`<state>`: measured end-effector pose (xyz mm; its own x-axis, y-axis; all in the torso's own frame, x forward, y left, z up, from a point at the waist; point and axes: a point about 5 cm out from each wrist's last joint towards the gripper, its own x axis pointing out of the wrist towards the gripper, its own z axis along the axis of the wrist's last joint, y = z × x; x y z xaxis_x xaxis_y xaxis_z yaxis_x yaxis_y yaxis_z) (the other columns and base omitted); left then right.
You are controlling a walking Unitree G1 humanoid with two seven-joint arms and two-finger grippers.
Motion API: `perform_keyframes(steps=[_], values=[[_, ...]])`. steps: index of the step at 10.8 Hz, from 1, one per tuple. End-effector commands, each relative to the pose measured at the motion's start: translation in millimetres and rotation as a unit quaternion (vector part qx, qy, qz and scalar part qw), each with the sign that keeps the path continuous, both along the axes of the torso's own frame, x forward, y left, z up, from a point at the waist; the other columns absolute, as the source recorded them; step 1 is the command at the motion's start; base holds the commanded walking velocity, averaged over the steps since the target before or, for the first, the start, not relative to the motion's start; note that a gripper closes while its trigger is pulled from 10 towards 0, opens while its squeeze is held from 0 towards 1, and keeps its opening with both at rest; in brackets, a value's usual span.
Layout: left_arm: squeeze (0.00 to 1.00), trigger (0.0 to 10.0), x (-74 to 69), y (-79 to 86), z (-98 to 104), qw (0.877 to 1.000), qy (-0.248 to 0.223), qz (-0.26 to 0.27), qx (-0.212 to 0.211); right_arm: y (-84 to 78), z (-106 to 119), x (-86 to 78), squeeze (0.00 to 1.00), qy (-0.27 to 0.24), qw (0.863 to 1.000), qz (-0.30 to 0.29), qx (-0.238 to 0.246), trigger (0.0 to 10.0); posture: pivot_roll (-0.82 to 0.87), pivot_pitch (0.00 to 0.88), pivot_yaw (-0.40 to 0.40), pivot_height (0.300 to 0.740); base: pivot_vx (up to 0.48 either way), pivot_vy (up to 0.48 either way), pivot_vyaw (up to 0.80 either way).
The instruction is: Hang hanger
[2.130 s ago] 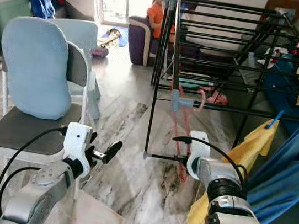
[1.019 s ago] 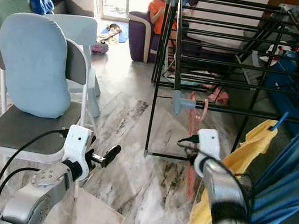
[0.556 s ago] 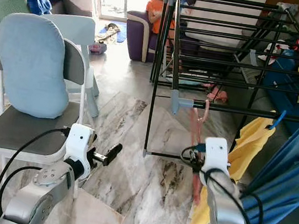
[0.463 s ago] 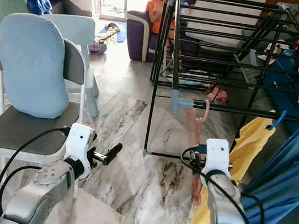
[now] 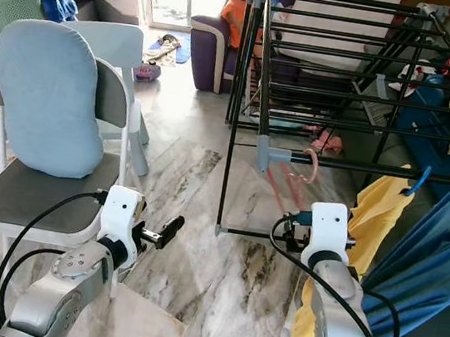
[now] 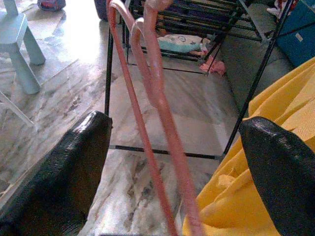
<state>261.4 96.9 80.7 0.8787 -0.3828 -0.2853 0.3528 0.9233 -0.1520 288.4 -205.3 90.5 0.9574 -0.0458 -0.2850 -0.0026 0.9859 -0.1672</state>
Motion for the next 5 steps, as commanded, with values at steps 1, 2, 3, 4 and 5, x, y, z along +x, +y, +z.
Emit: perform_keyframes(steps=[1,2,3,4,5], values=[[0.0,10.0,1.2,0.0,0.5,1.0,-0.005,0.002,0.008,2.2,7.8,4.3,1.0,-0.016,1.0,0.001,-0.001,10.0,-0.08,0.0,-0.026,0.74,-0.326,0.0,0.0],[0.0,10.0,1.1,0.2,0.8,1.0,-0.006,0.003,0.01,3.1,8.7,4.4,1.0,-0.018,1.0,0.002,0.0,10.0,-0.07,0.0,-0.027,0.74,-0.322,0.0,0.0],[0.0,10.0,1.2,0.4,0.7,1.0,-0.006,0.004,0.011,4.1,8.4,4.9,1.0,-0.019,1.0,0.002,0.0,10.0,-0.07,0.0,-0.029,0.74,-0.326,0.0,0.0],[0.0,10.0,1.3,0.5,1.0,1.0,-0.007,0.005,0.011,5.2,8.9,5.6,1.0,-0.02,1.0,0.003,0.001,10.0,-0.07,0.0,-0.029,0.74,-0.341,0.0,0.0],[0.0,10.0,1.7,0.7,1.1,1.0,-0.007,0.005,0.012,5.9,9.3,6.3,1.0,-0.022,1.0,0.003,0.001,10.0,-0.07,0.0,-0.028,0.74,-0.341,0.0,0.0]])
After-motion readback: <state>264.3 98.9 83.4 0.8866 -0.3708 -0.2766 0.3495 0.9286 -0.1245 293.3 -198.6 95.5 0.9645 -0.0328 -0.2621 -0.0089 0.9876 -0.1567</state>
